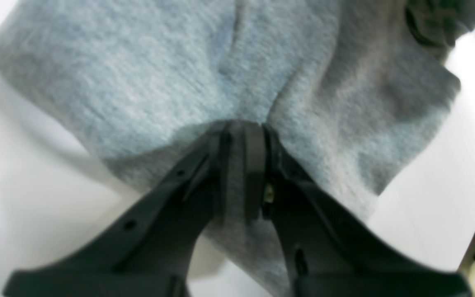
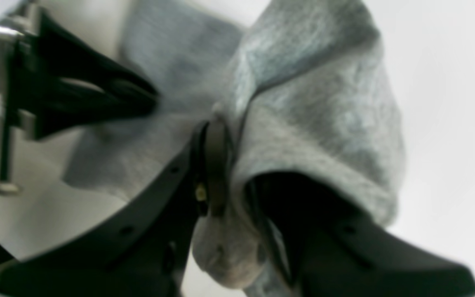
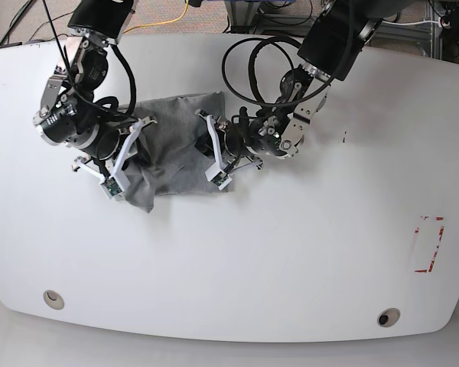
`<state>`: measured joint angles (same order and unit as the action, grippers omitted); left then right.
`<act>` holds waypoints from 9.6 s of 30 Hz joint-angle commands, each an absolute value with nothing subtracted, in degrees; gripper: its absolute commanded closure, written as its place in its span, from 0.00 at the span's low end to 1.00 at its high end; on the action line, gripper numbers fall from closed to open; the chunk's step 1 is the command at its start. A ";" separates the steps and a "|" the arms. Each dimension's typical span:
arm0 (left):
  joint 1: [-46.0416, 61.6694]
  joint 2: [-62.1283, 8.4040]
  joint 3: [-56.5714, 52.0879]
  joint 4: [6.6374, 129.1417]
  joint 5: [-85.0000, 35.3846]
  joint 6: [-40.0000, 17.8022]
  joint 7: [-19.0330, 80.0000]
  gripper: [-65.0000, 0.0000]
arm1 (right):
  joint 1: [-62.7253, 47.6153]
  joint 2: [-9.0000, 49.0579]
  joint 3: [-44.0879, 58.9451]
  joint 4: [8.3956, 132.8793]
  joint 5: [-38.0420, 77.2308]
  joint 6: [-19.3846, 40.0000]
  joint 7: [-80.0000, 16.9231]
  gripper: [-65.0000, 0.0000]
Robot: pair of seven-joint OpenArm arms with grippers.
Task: Layout the t-shirt on the table in an organized manner, then fold the t-shirt properly
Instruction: 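Fold both held ends toward the middle, bringing grippers together, then press the bundled shirt together with both grippers, then open the left gripper and withdraw it from the bundle, then lift and turn the bundled shirt with the right gripper, then flatten and press the folded shirt down with the right gripper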
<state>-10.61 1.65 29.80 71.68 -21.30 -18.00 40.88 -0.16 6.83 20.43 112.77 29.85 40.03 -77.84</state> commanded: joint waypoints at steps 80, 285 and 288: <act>-12.18 1.54 29.23 78.55 -20.88 -17.89 44.09 0.91 | -0.84 8.57 8.57 114.42 39.78 40.00 -74.07 0.00; -0.40 -14.29 -27.74 102.11 -20.70 -18.42 50.42 0.91 | 11.03 -2.86 -13.14 90.33 -15.60 40.00 -42.77 0.99; -0.40 -14.29 -27.74 102.11 -20.79 -18.42 50.42 0.91 | 10.86 -2.51 -13.23 92.53 -15.60 40.00 -42.86 0.99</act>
